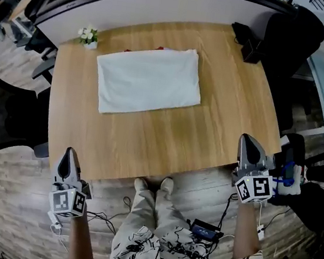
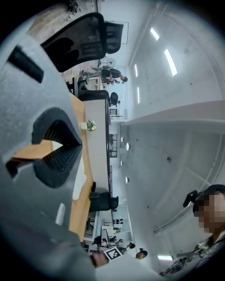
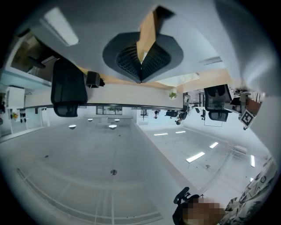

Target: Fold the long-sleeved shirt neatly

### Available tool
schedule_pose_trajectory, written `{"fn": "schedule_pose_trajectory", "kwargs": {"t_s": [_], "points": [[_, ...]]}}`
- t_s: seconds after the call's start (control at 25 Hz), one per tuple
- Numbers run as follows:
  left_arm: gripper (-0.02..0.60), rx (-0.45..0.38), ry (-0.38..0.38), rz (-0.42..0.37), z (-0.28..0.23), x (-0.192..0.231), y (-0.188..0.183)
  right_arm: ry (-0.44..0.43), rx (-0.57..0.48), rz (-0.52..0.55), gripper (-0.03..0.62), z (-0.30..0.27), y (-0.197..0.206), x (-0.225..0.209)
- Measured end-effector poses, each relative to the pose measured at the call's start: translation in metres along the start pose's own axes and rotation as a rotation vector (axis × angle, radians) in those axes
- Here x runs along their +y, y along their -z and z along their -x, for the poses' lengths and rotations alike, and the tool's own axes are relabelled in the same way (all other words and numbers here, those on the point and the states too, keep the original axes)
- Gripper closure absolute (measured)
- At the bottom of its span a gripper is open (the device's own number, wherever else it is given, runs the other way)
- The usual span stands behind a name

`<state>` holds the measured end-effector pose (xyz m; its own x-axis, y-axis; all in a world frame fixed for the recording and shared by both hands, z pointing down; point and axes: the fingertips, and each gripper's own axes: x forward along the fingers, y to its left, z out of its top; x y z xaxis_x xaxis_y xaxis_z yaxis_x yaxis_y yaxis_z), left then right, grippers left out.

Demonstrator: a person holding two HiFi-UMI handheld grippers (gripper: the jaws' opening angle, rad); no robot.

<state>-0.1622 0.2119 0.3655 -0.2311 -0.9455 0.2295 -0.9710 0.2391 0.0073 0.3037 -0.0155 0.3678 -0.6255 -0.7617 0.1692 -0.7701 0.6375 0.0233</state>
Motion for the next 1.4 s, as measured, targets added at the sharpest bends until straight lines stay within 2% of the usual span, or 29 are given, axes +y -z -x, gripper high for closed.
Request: {"fn": "schedule_pose_trajectory", "kwargs": {"t_s": [0.16, 0.28, 0.32, 0.4, 0.56, 0.68, 0.8, 0.92, 1.0, 1.2, 1.4], "points": [[0.564, 0.061, 0.066, -0.015, -0.069, 0.009, 0.052, -0.095, 0.084, -0.018, 0.586, -0.07, 0.062, 0.012], [0.468, 0.167, 0.15, -0.053, -0.125, 0.007, 0.098, -0.188, 0.189, 0.009, 0.461, -0.129, 0.108, 0.027], [0.448, 0.208, 0.177, -0.064, -0.14, 0.005, 0.113, -0.209, 0.229, 0.028, 0.437, -0.147, 0.122, 0.03], [0.409, 0.278, 0.214, -0.075, -0.161, 0.005, 0.137, -0.236, 0.317, 0.063, 0.425, -0.176, 0.149, 0.034], [0.388, 0.363, 0.255, -0.079, -0.196, 0.006, 0.166, -0.27, 0.456, 0.065, 0.422, -0.215, 0.189, 0.028], [0.396, 0.405, 0.285, -0.096, -0.215, 0.004, 0.177, -0.296, 0.514, 0.07, 0.441, -0.224, 0.202, 0.024], [0.409, 0.439, 0.287, -0.068, -0.218, 0.011, 0.187, -0.316, 0.541, 0.074, 0.479, -0.225, 0.207, 0.028], [0.479, 0.453, 0.293, -0.076, -0.218, 0.015, 0.189, -0.329, 0.542, 0.091, 0.577, -0.227, 0.208, 0.035], [0.565, 0.473, 0.287, -0.089, -0.219, 0.017, 0.192, -0.331, 0.543, 0.104, 0.579, -0.227, 0.208, 0.035], [0.571, 0.499, 0.222, -0.047, -0.207, 0.033, 0.197, -0.297, 0.564, 0.091, 0.579, -0.215, 0.212, 0.02], [0.569, 0.552, 0.219, -0.104, -0.203, 0.031, 0.209, -0.289, 0.622, 0.196, 0.577, -0.207, 0.221, 0.023]]}}
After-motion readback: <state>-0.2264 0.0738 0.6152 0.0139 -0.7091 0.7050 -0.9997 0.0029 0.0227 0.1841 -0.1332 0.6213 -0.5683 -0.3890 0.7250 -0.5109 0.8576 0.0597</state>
